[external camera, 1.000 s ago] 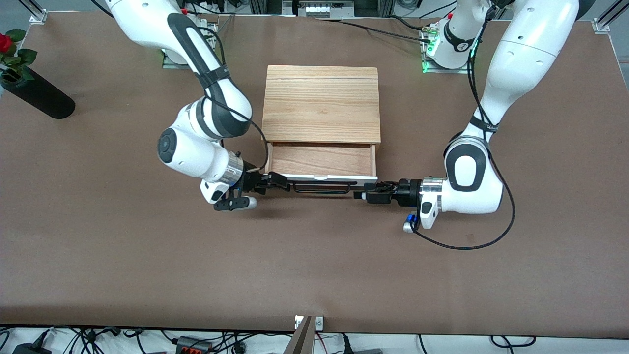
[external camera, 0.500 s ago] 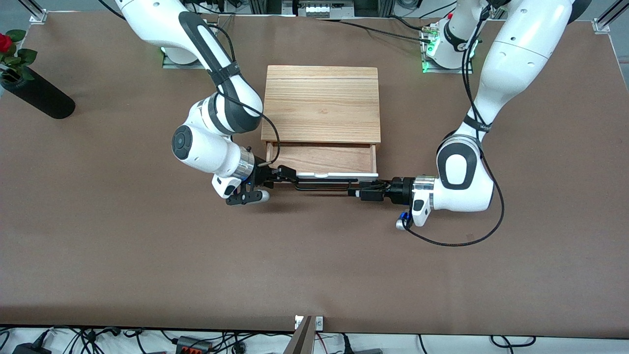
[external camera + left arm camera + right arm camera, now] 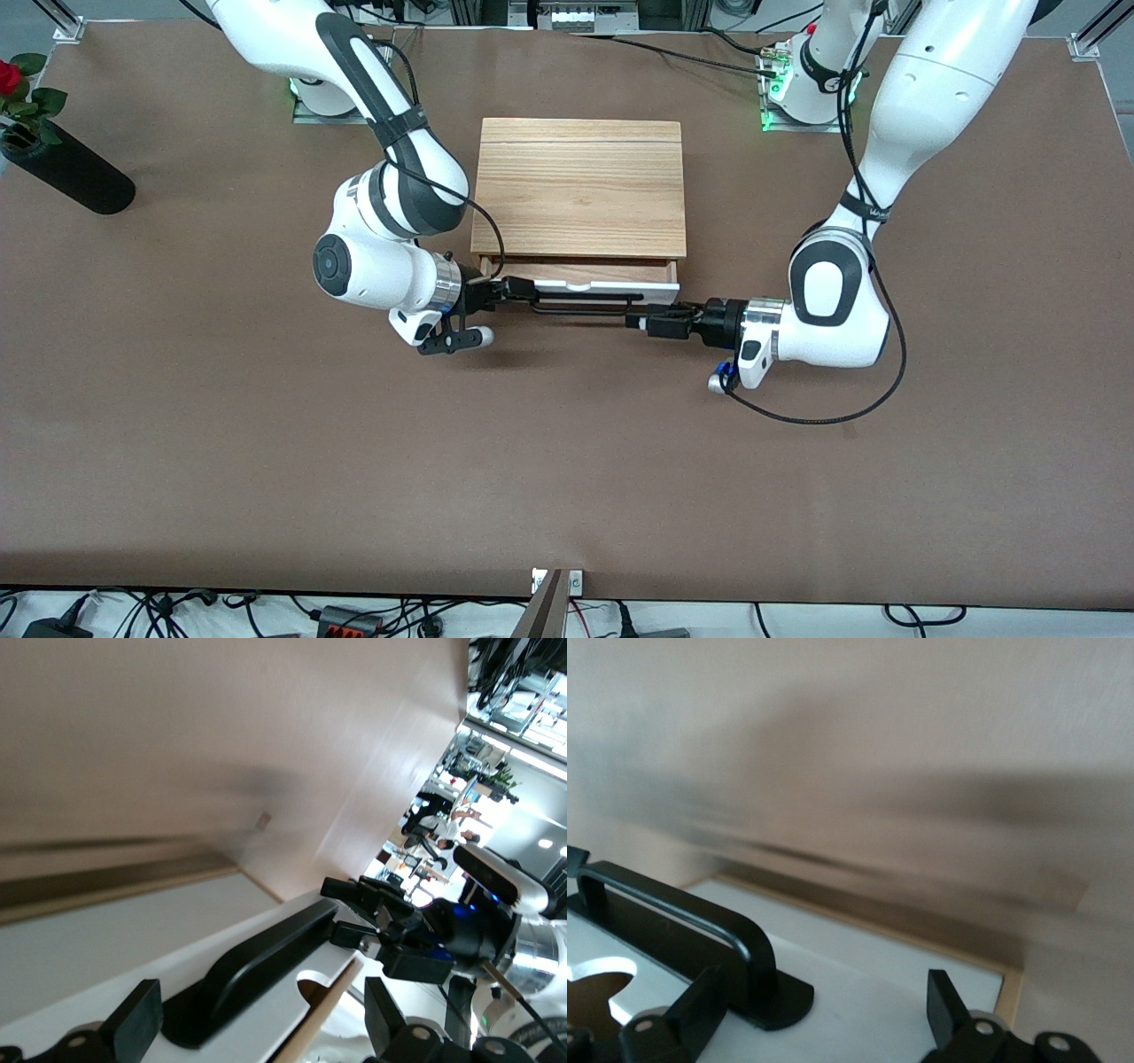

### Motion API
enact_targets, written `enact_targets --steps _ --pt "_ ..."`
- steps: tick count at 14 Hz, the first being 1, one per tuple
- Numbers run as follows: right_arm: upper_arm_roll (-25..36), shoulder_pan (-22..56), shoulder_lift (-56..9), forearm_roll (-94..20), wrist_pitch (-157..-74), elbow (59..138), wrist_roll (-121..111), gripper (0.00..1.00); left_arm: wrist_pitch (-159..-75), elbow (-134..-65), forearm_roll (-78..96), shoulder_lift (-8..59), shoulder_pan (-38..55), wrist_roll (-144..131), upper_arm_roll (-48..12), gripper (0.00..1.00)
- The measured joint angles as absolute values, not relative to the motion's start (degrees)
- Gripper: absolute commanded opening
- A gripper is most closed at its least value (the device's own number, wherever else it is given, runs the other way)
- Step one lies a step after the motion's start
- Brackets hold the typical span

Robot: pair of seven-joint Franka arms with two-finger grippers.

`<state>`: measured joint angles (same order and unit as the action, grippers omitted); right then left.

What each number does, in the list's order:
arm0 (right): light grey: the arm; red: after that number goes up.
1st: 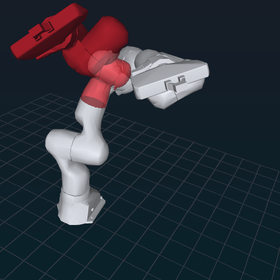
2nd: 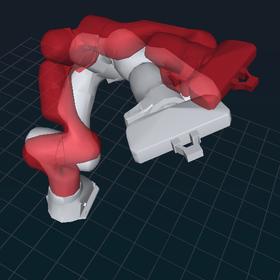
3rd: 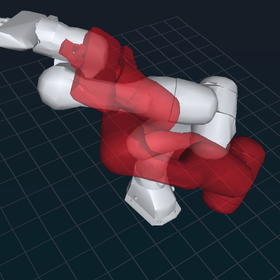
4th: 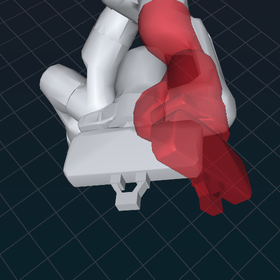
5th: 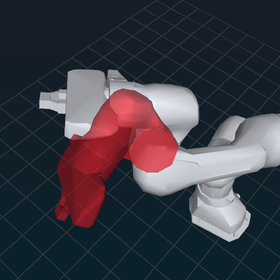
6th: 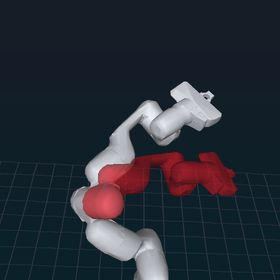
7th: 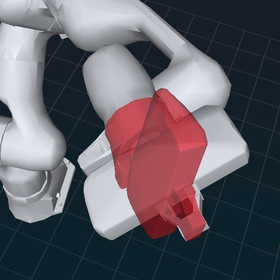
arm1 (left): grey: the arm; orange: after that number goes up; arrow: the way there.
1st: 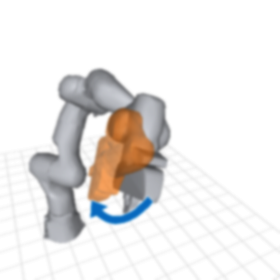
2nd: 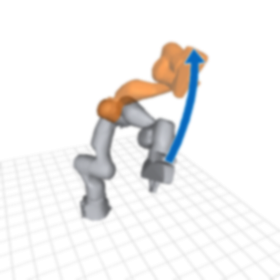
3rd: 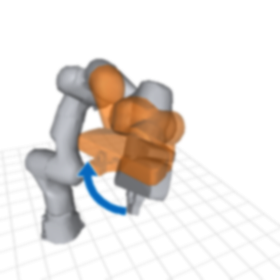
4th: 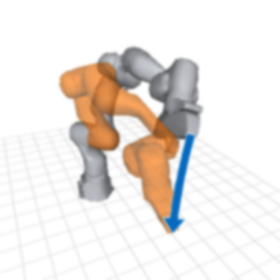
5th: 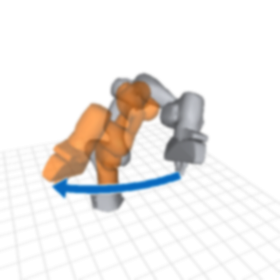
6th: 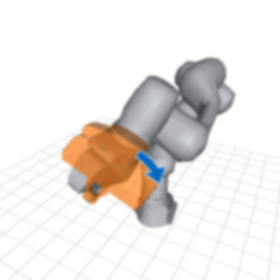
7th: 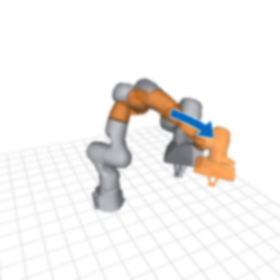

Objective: Close drawer with both arms simultaneously
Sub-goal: 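Push the drawer front with both grippers into the wooden box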

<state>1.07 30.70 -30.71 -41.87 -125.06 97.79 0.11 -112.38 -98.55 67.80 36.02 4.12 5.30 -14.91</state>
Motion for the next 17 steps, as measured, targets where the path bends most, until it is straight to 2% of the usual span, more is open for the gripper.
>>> enact_targets --steps 5,17 --pt "0.9 30.9 -30.2 -42.4 -123.8 99.2 0.1 1.0 -111.2 -103.8 67.8 32.3 4.0 5.3 -14.9 1.0" --pt "0.8 31.0 -29.6 -43.2 -122.9 100.5 0.2 1.0 -111.0 -105.5 68.2 32.0 3.9 5.5 -14.9 1.0"
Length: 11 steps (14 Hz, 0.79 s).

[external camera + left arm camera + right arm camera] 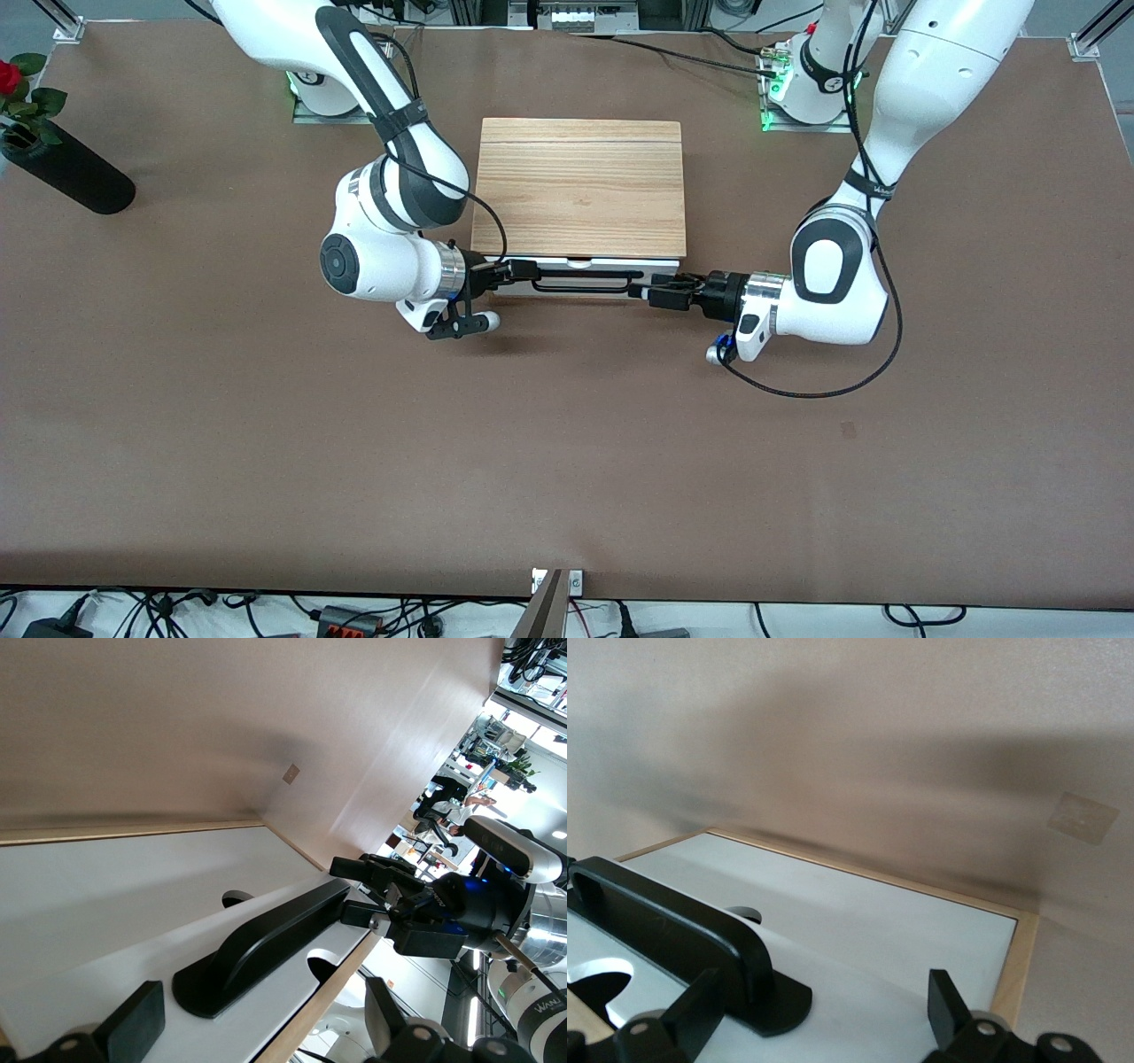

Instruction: Close drawer with both arms simultaneously

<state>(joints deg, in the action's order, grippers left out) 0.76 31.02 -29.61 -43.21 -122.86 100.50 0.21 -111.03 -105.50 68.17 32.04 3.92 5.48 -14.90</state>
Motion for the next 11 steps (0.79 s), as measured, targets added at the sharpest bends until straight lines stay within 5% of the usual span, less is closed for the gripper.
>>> enact_targets --steps 11 --pt "0.9 31.0 -29.5 -43.2 -120.6 100.6 0.1 1.0 -110.5 -102.6 62.5 29.5 0.9 5.9 -14.0 1.0"
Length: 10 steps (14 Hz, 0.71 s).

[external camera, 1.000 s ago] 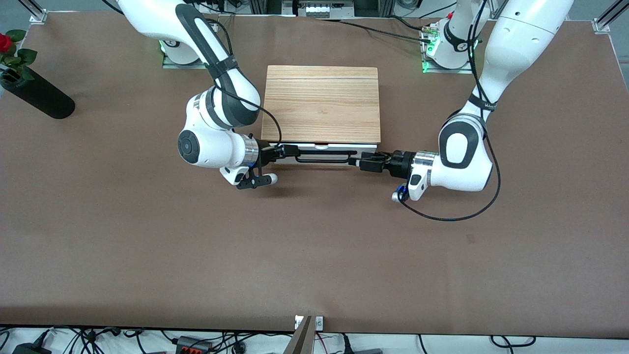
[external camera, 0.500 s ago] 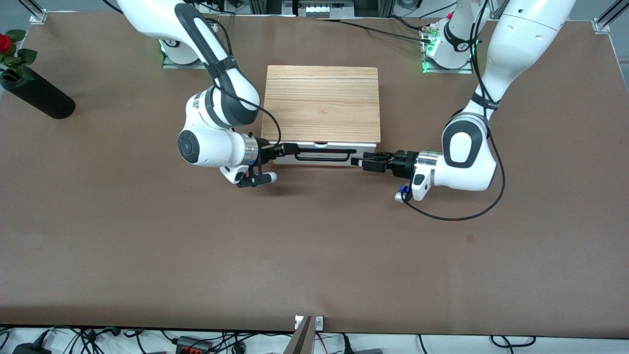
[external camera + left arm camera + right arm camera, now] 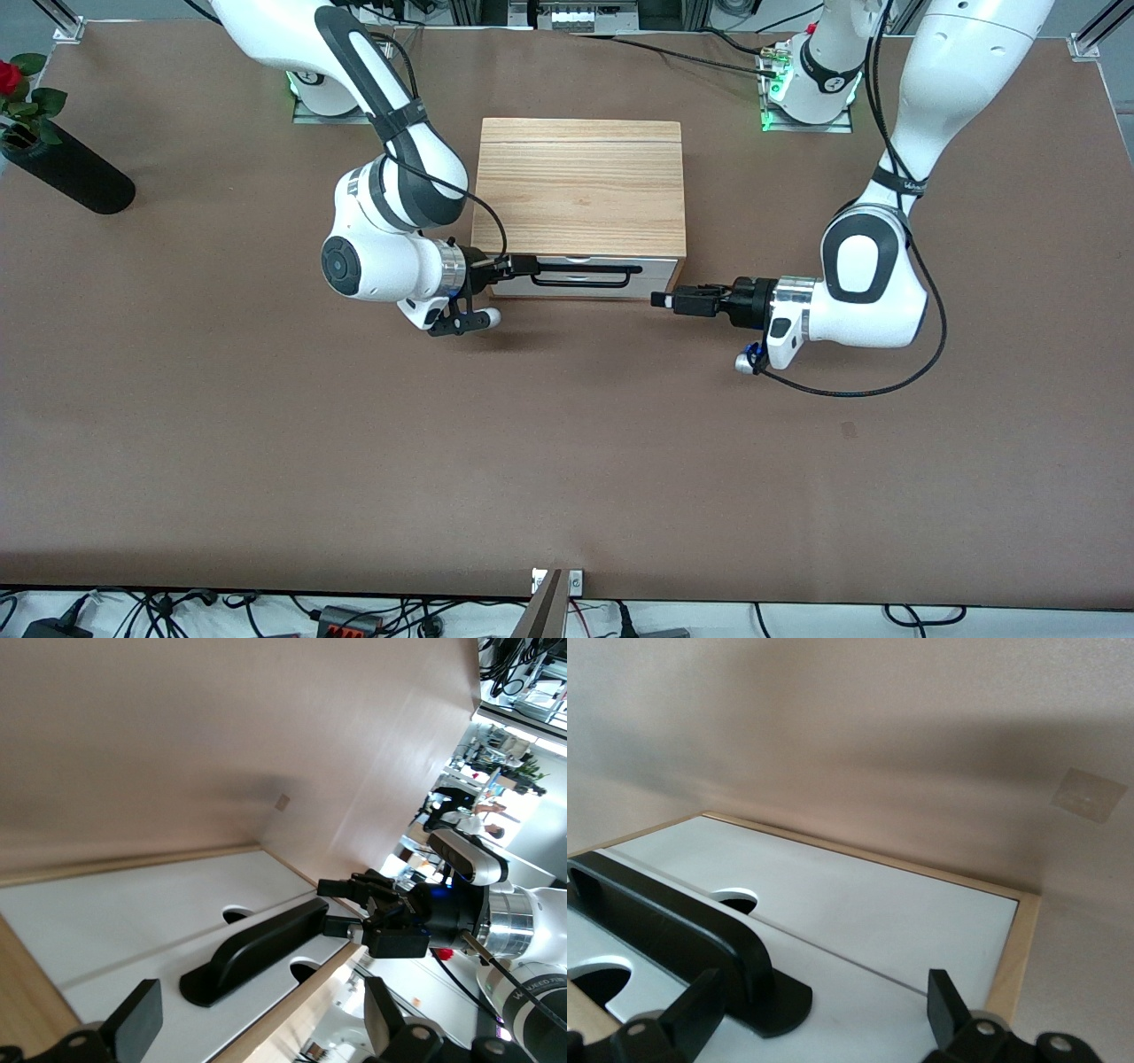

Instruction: Close drawer with both arms simultaneously

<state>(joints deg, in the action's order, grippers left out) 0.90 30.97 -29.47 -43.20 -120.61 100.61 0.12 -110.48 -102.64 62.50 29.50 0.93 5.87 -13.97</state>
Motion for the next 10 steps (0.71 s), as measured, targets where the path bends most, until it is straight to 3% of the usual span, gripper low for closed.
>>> enact_targets --steps 3,6,10 --pt "2.6 31.0 -28.7 -42.1 -120.2 100.0 0.0 1.0 -110.1 -99.2 56.1 29.4 -1.8 5.9 -13.9 1.0" --pt "6.0 30.9 -25.9 -32.9 -118.2 97.8 -0.1 1.0 -106.8 -94.1 46.8 29.1 -4.2 5.7 -13.9 1.0" --pt "10.9 30.8 -22.6 -15.4 -105.5 92.0 -0.1 1.0 -99.3 -85.8 30.6 28.4 -6.2 4.9 -13.8 1.0"
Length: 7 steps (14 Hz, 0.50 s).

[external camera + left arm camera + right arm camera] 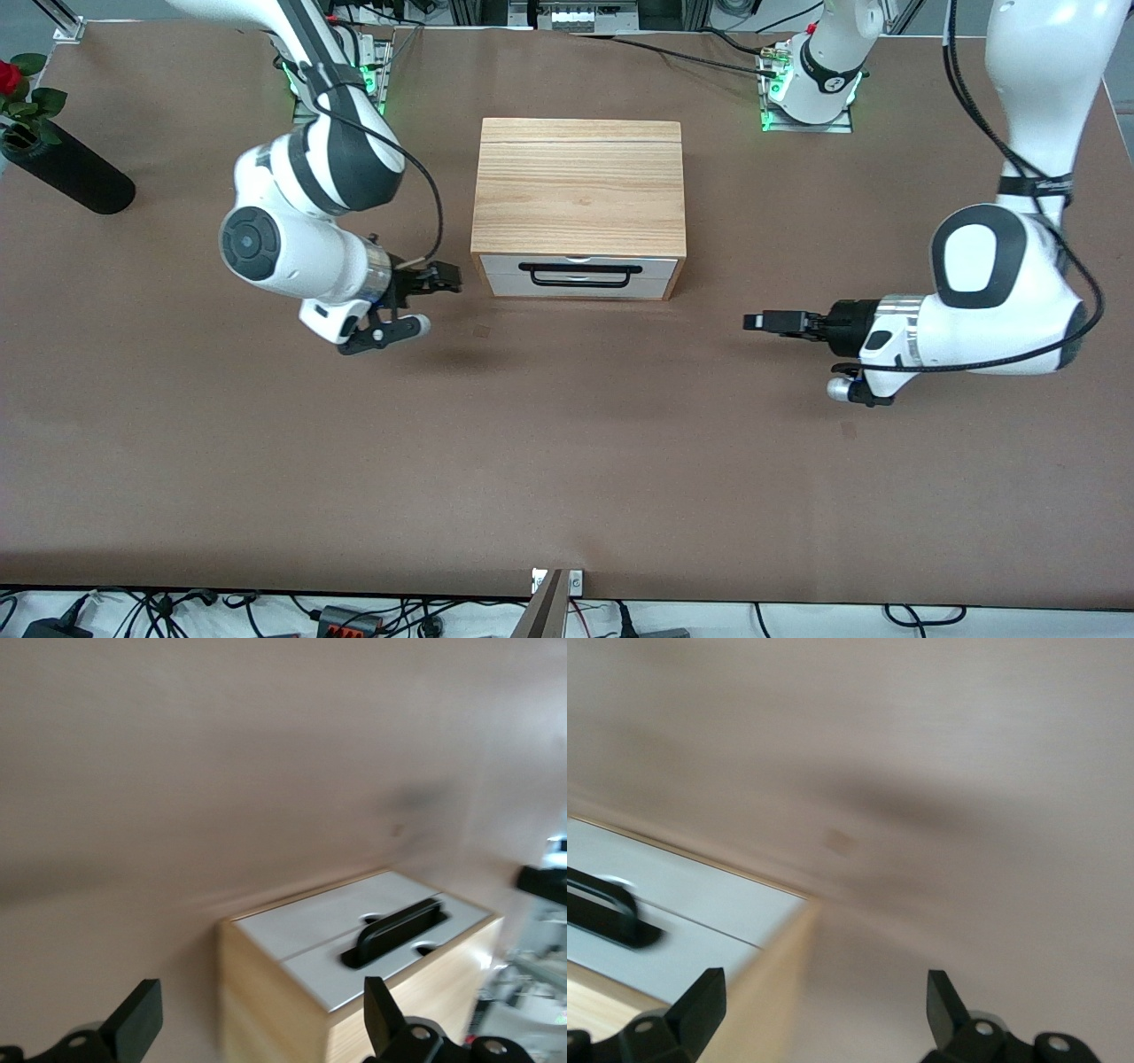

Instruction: Close drawer with both arms simultaneously

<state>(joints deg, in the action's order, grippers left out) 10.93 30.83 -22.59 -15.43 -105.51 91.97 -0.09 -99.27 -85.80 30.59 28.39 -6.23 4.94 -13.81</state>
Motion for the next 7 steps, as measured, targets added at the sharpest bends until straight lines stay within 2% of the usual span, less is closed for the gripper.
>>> enact_targets --steps 3,7 --pt "13.9 30.8 -20.2 -3.0 -94.7 86.7 -0.2 1.0 -94.3 -80.9 20.7 27.3 -6.5 4.9 -13.8 1.0" --pt "19.7 30.7 -15.0 0.5 -85.5 83.5 -3.8 1.0 -90.0 -78.8 13.5 23.7 -7.2 4.8 -12.1 1.0"
